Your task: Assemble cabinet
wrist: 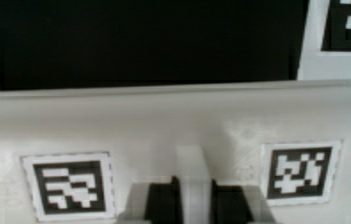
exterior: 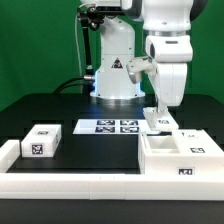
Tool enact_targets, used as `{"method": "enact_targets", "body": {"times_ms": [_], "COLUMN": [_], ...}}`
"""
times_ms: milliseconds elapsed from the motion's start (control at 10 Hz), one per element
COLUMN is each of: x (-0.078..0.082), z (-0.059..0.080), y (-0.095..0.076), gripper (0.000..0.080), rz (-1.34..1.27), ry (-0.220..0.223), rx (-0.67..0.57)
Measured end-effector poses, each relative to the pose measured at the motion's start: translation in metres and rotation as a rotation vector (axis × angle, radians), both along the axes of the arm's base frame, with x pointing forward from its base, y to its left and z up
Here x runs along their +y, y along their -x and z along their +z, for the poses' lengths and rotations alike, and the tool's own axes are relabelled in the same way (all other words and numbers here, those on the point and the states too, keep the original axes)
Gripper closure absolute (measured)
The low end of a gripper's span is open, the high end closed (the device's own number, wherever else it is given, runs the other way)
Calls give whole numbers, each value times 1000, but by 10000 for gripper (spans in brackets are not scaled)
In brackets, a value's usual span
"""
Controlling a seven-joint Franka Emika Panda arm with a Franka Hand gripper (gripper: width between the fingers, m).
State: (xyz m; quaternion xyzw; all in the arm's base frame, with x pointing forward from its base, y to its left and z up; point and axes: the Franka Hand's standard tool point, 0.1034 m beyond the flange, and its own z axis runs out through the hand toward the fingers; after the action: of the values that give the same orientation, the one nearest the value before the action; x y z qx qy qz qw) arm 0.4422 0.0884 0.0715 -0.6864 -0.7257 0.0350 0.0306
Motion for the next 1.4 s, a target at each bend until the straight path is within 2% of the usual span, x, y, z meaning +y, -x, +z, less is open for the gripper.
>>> {"method": "enact_targets", "body": {"times_ms": [500,1100,1400], "x": [0,-12,-12], "z": [-4,-5,-4], "y": [2,0,-7], "gripper": [738,738,738], "rz": [-1,-22,-27], "ry": [-2,-2,-5], "rx": [9,12,7]}}
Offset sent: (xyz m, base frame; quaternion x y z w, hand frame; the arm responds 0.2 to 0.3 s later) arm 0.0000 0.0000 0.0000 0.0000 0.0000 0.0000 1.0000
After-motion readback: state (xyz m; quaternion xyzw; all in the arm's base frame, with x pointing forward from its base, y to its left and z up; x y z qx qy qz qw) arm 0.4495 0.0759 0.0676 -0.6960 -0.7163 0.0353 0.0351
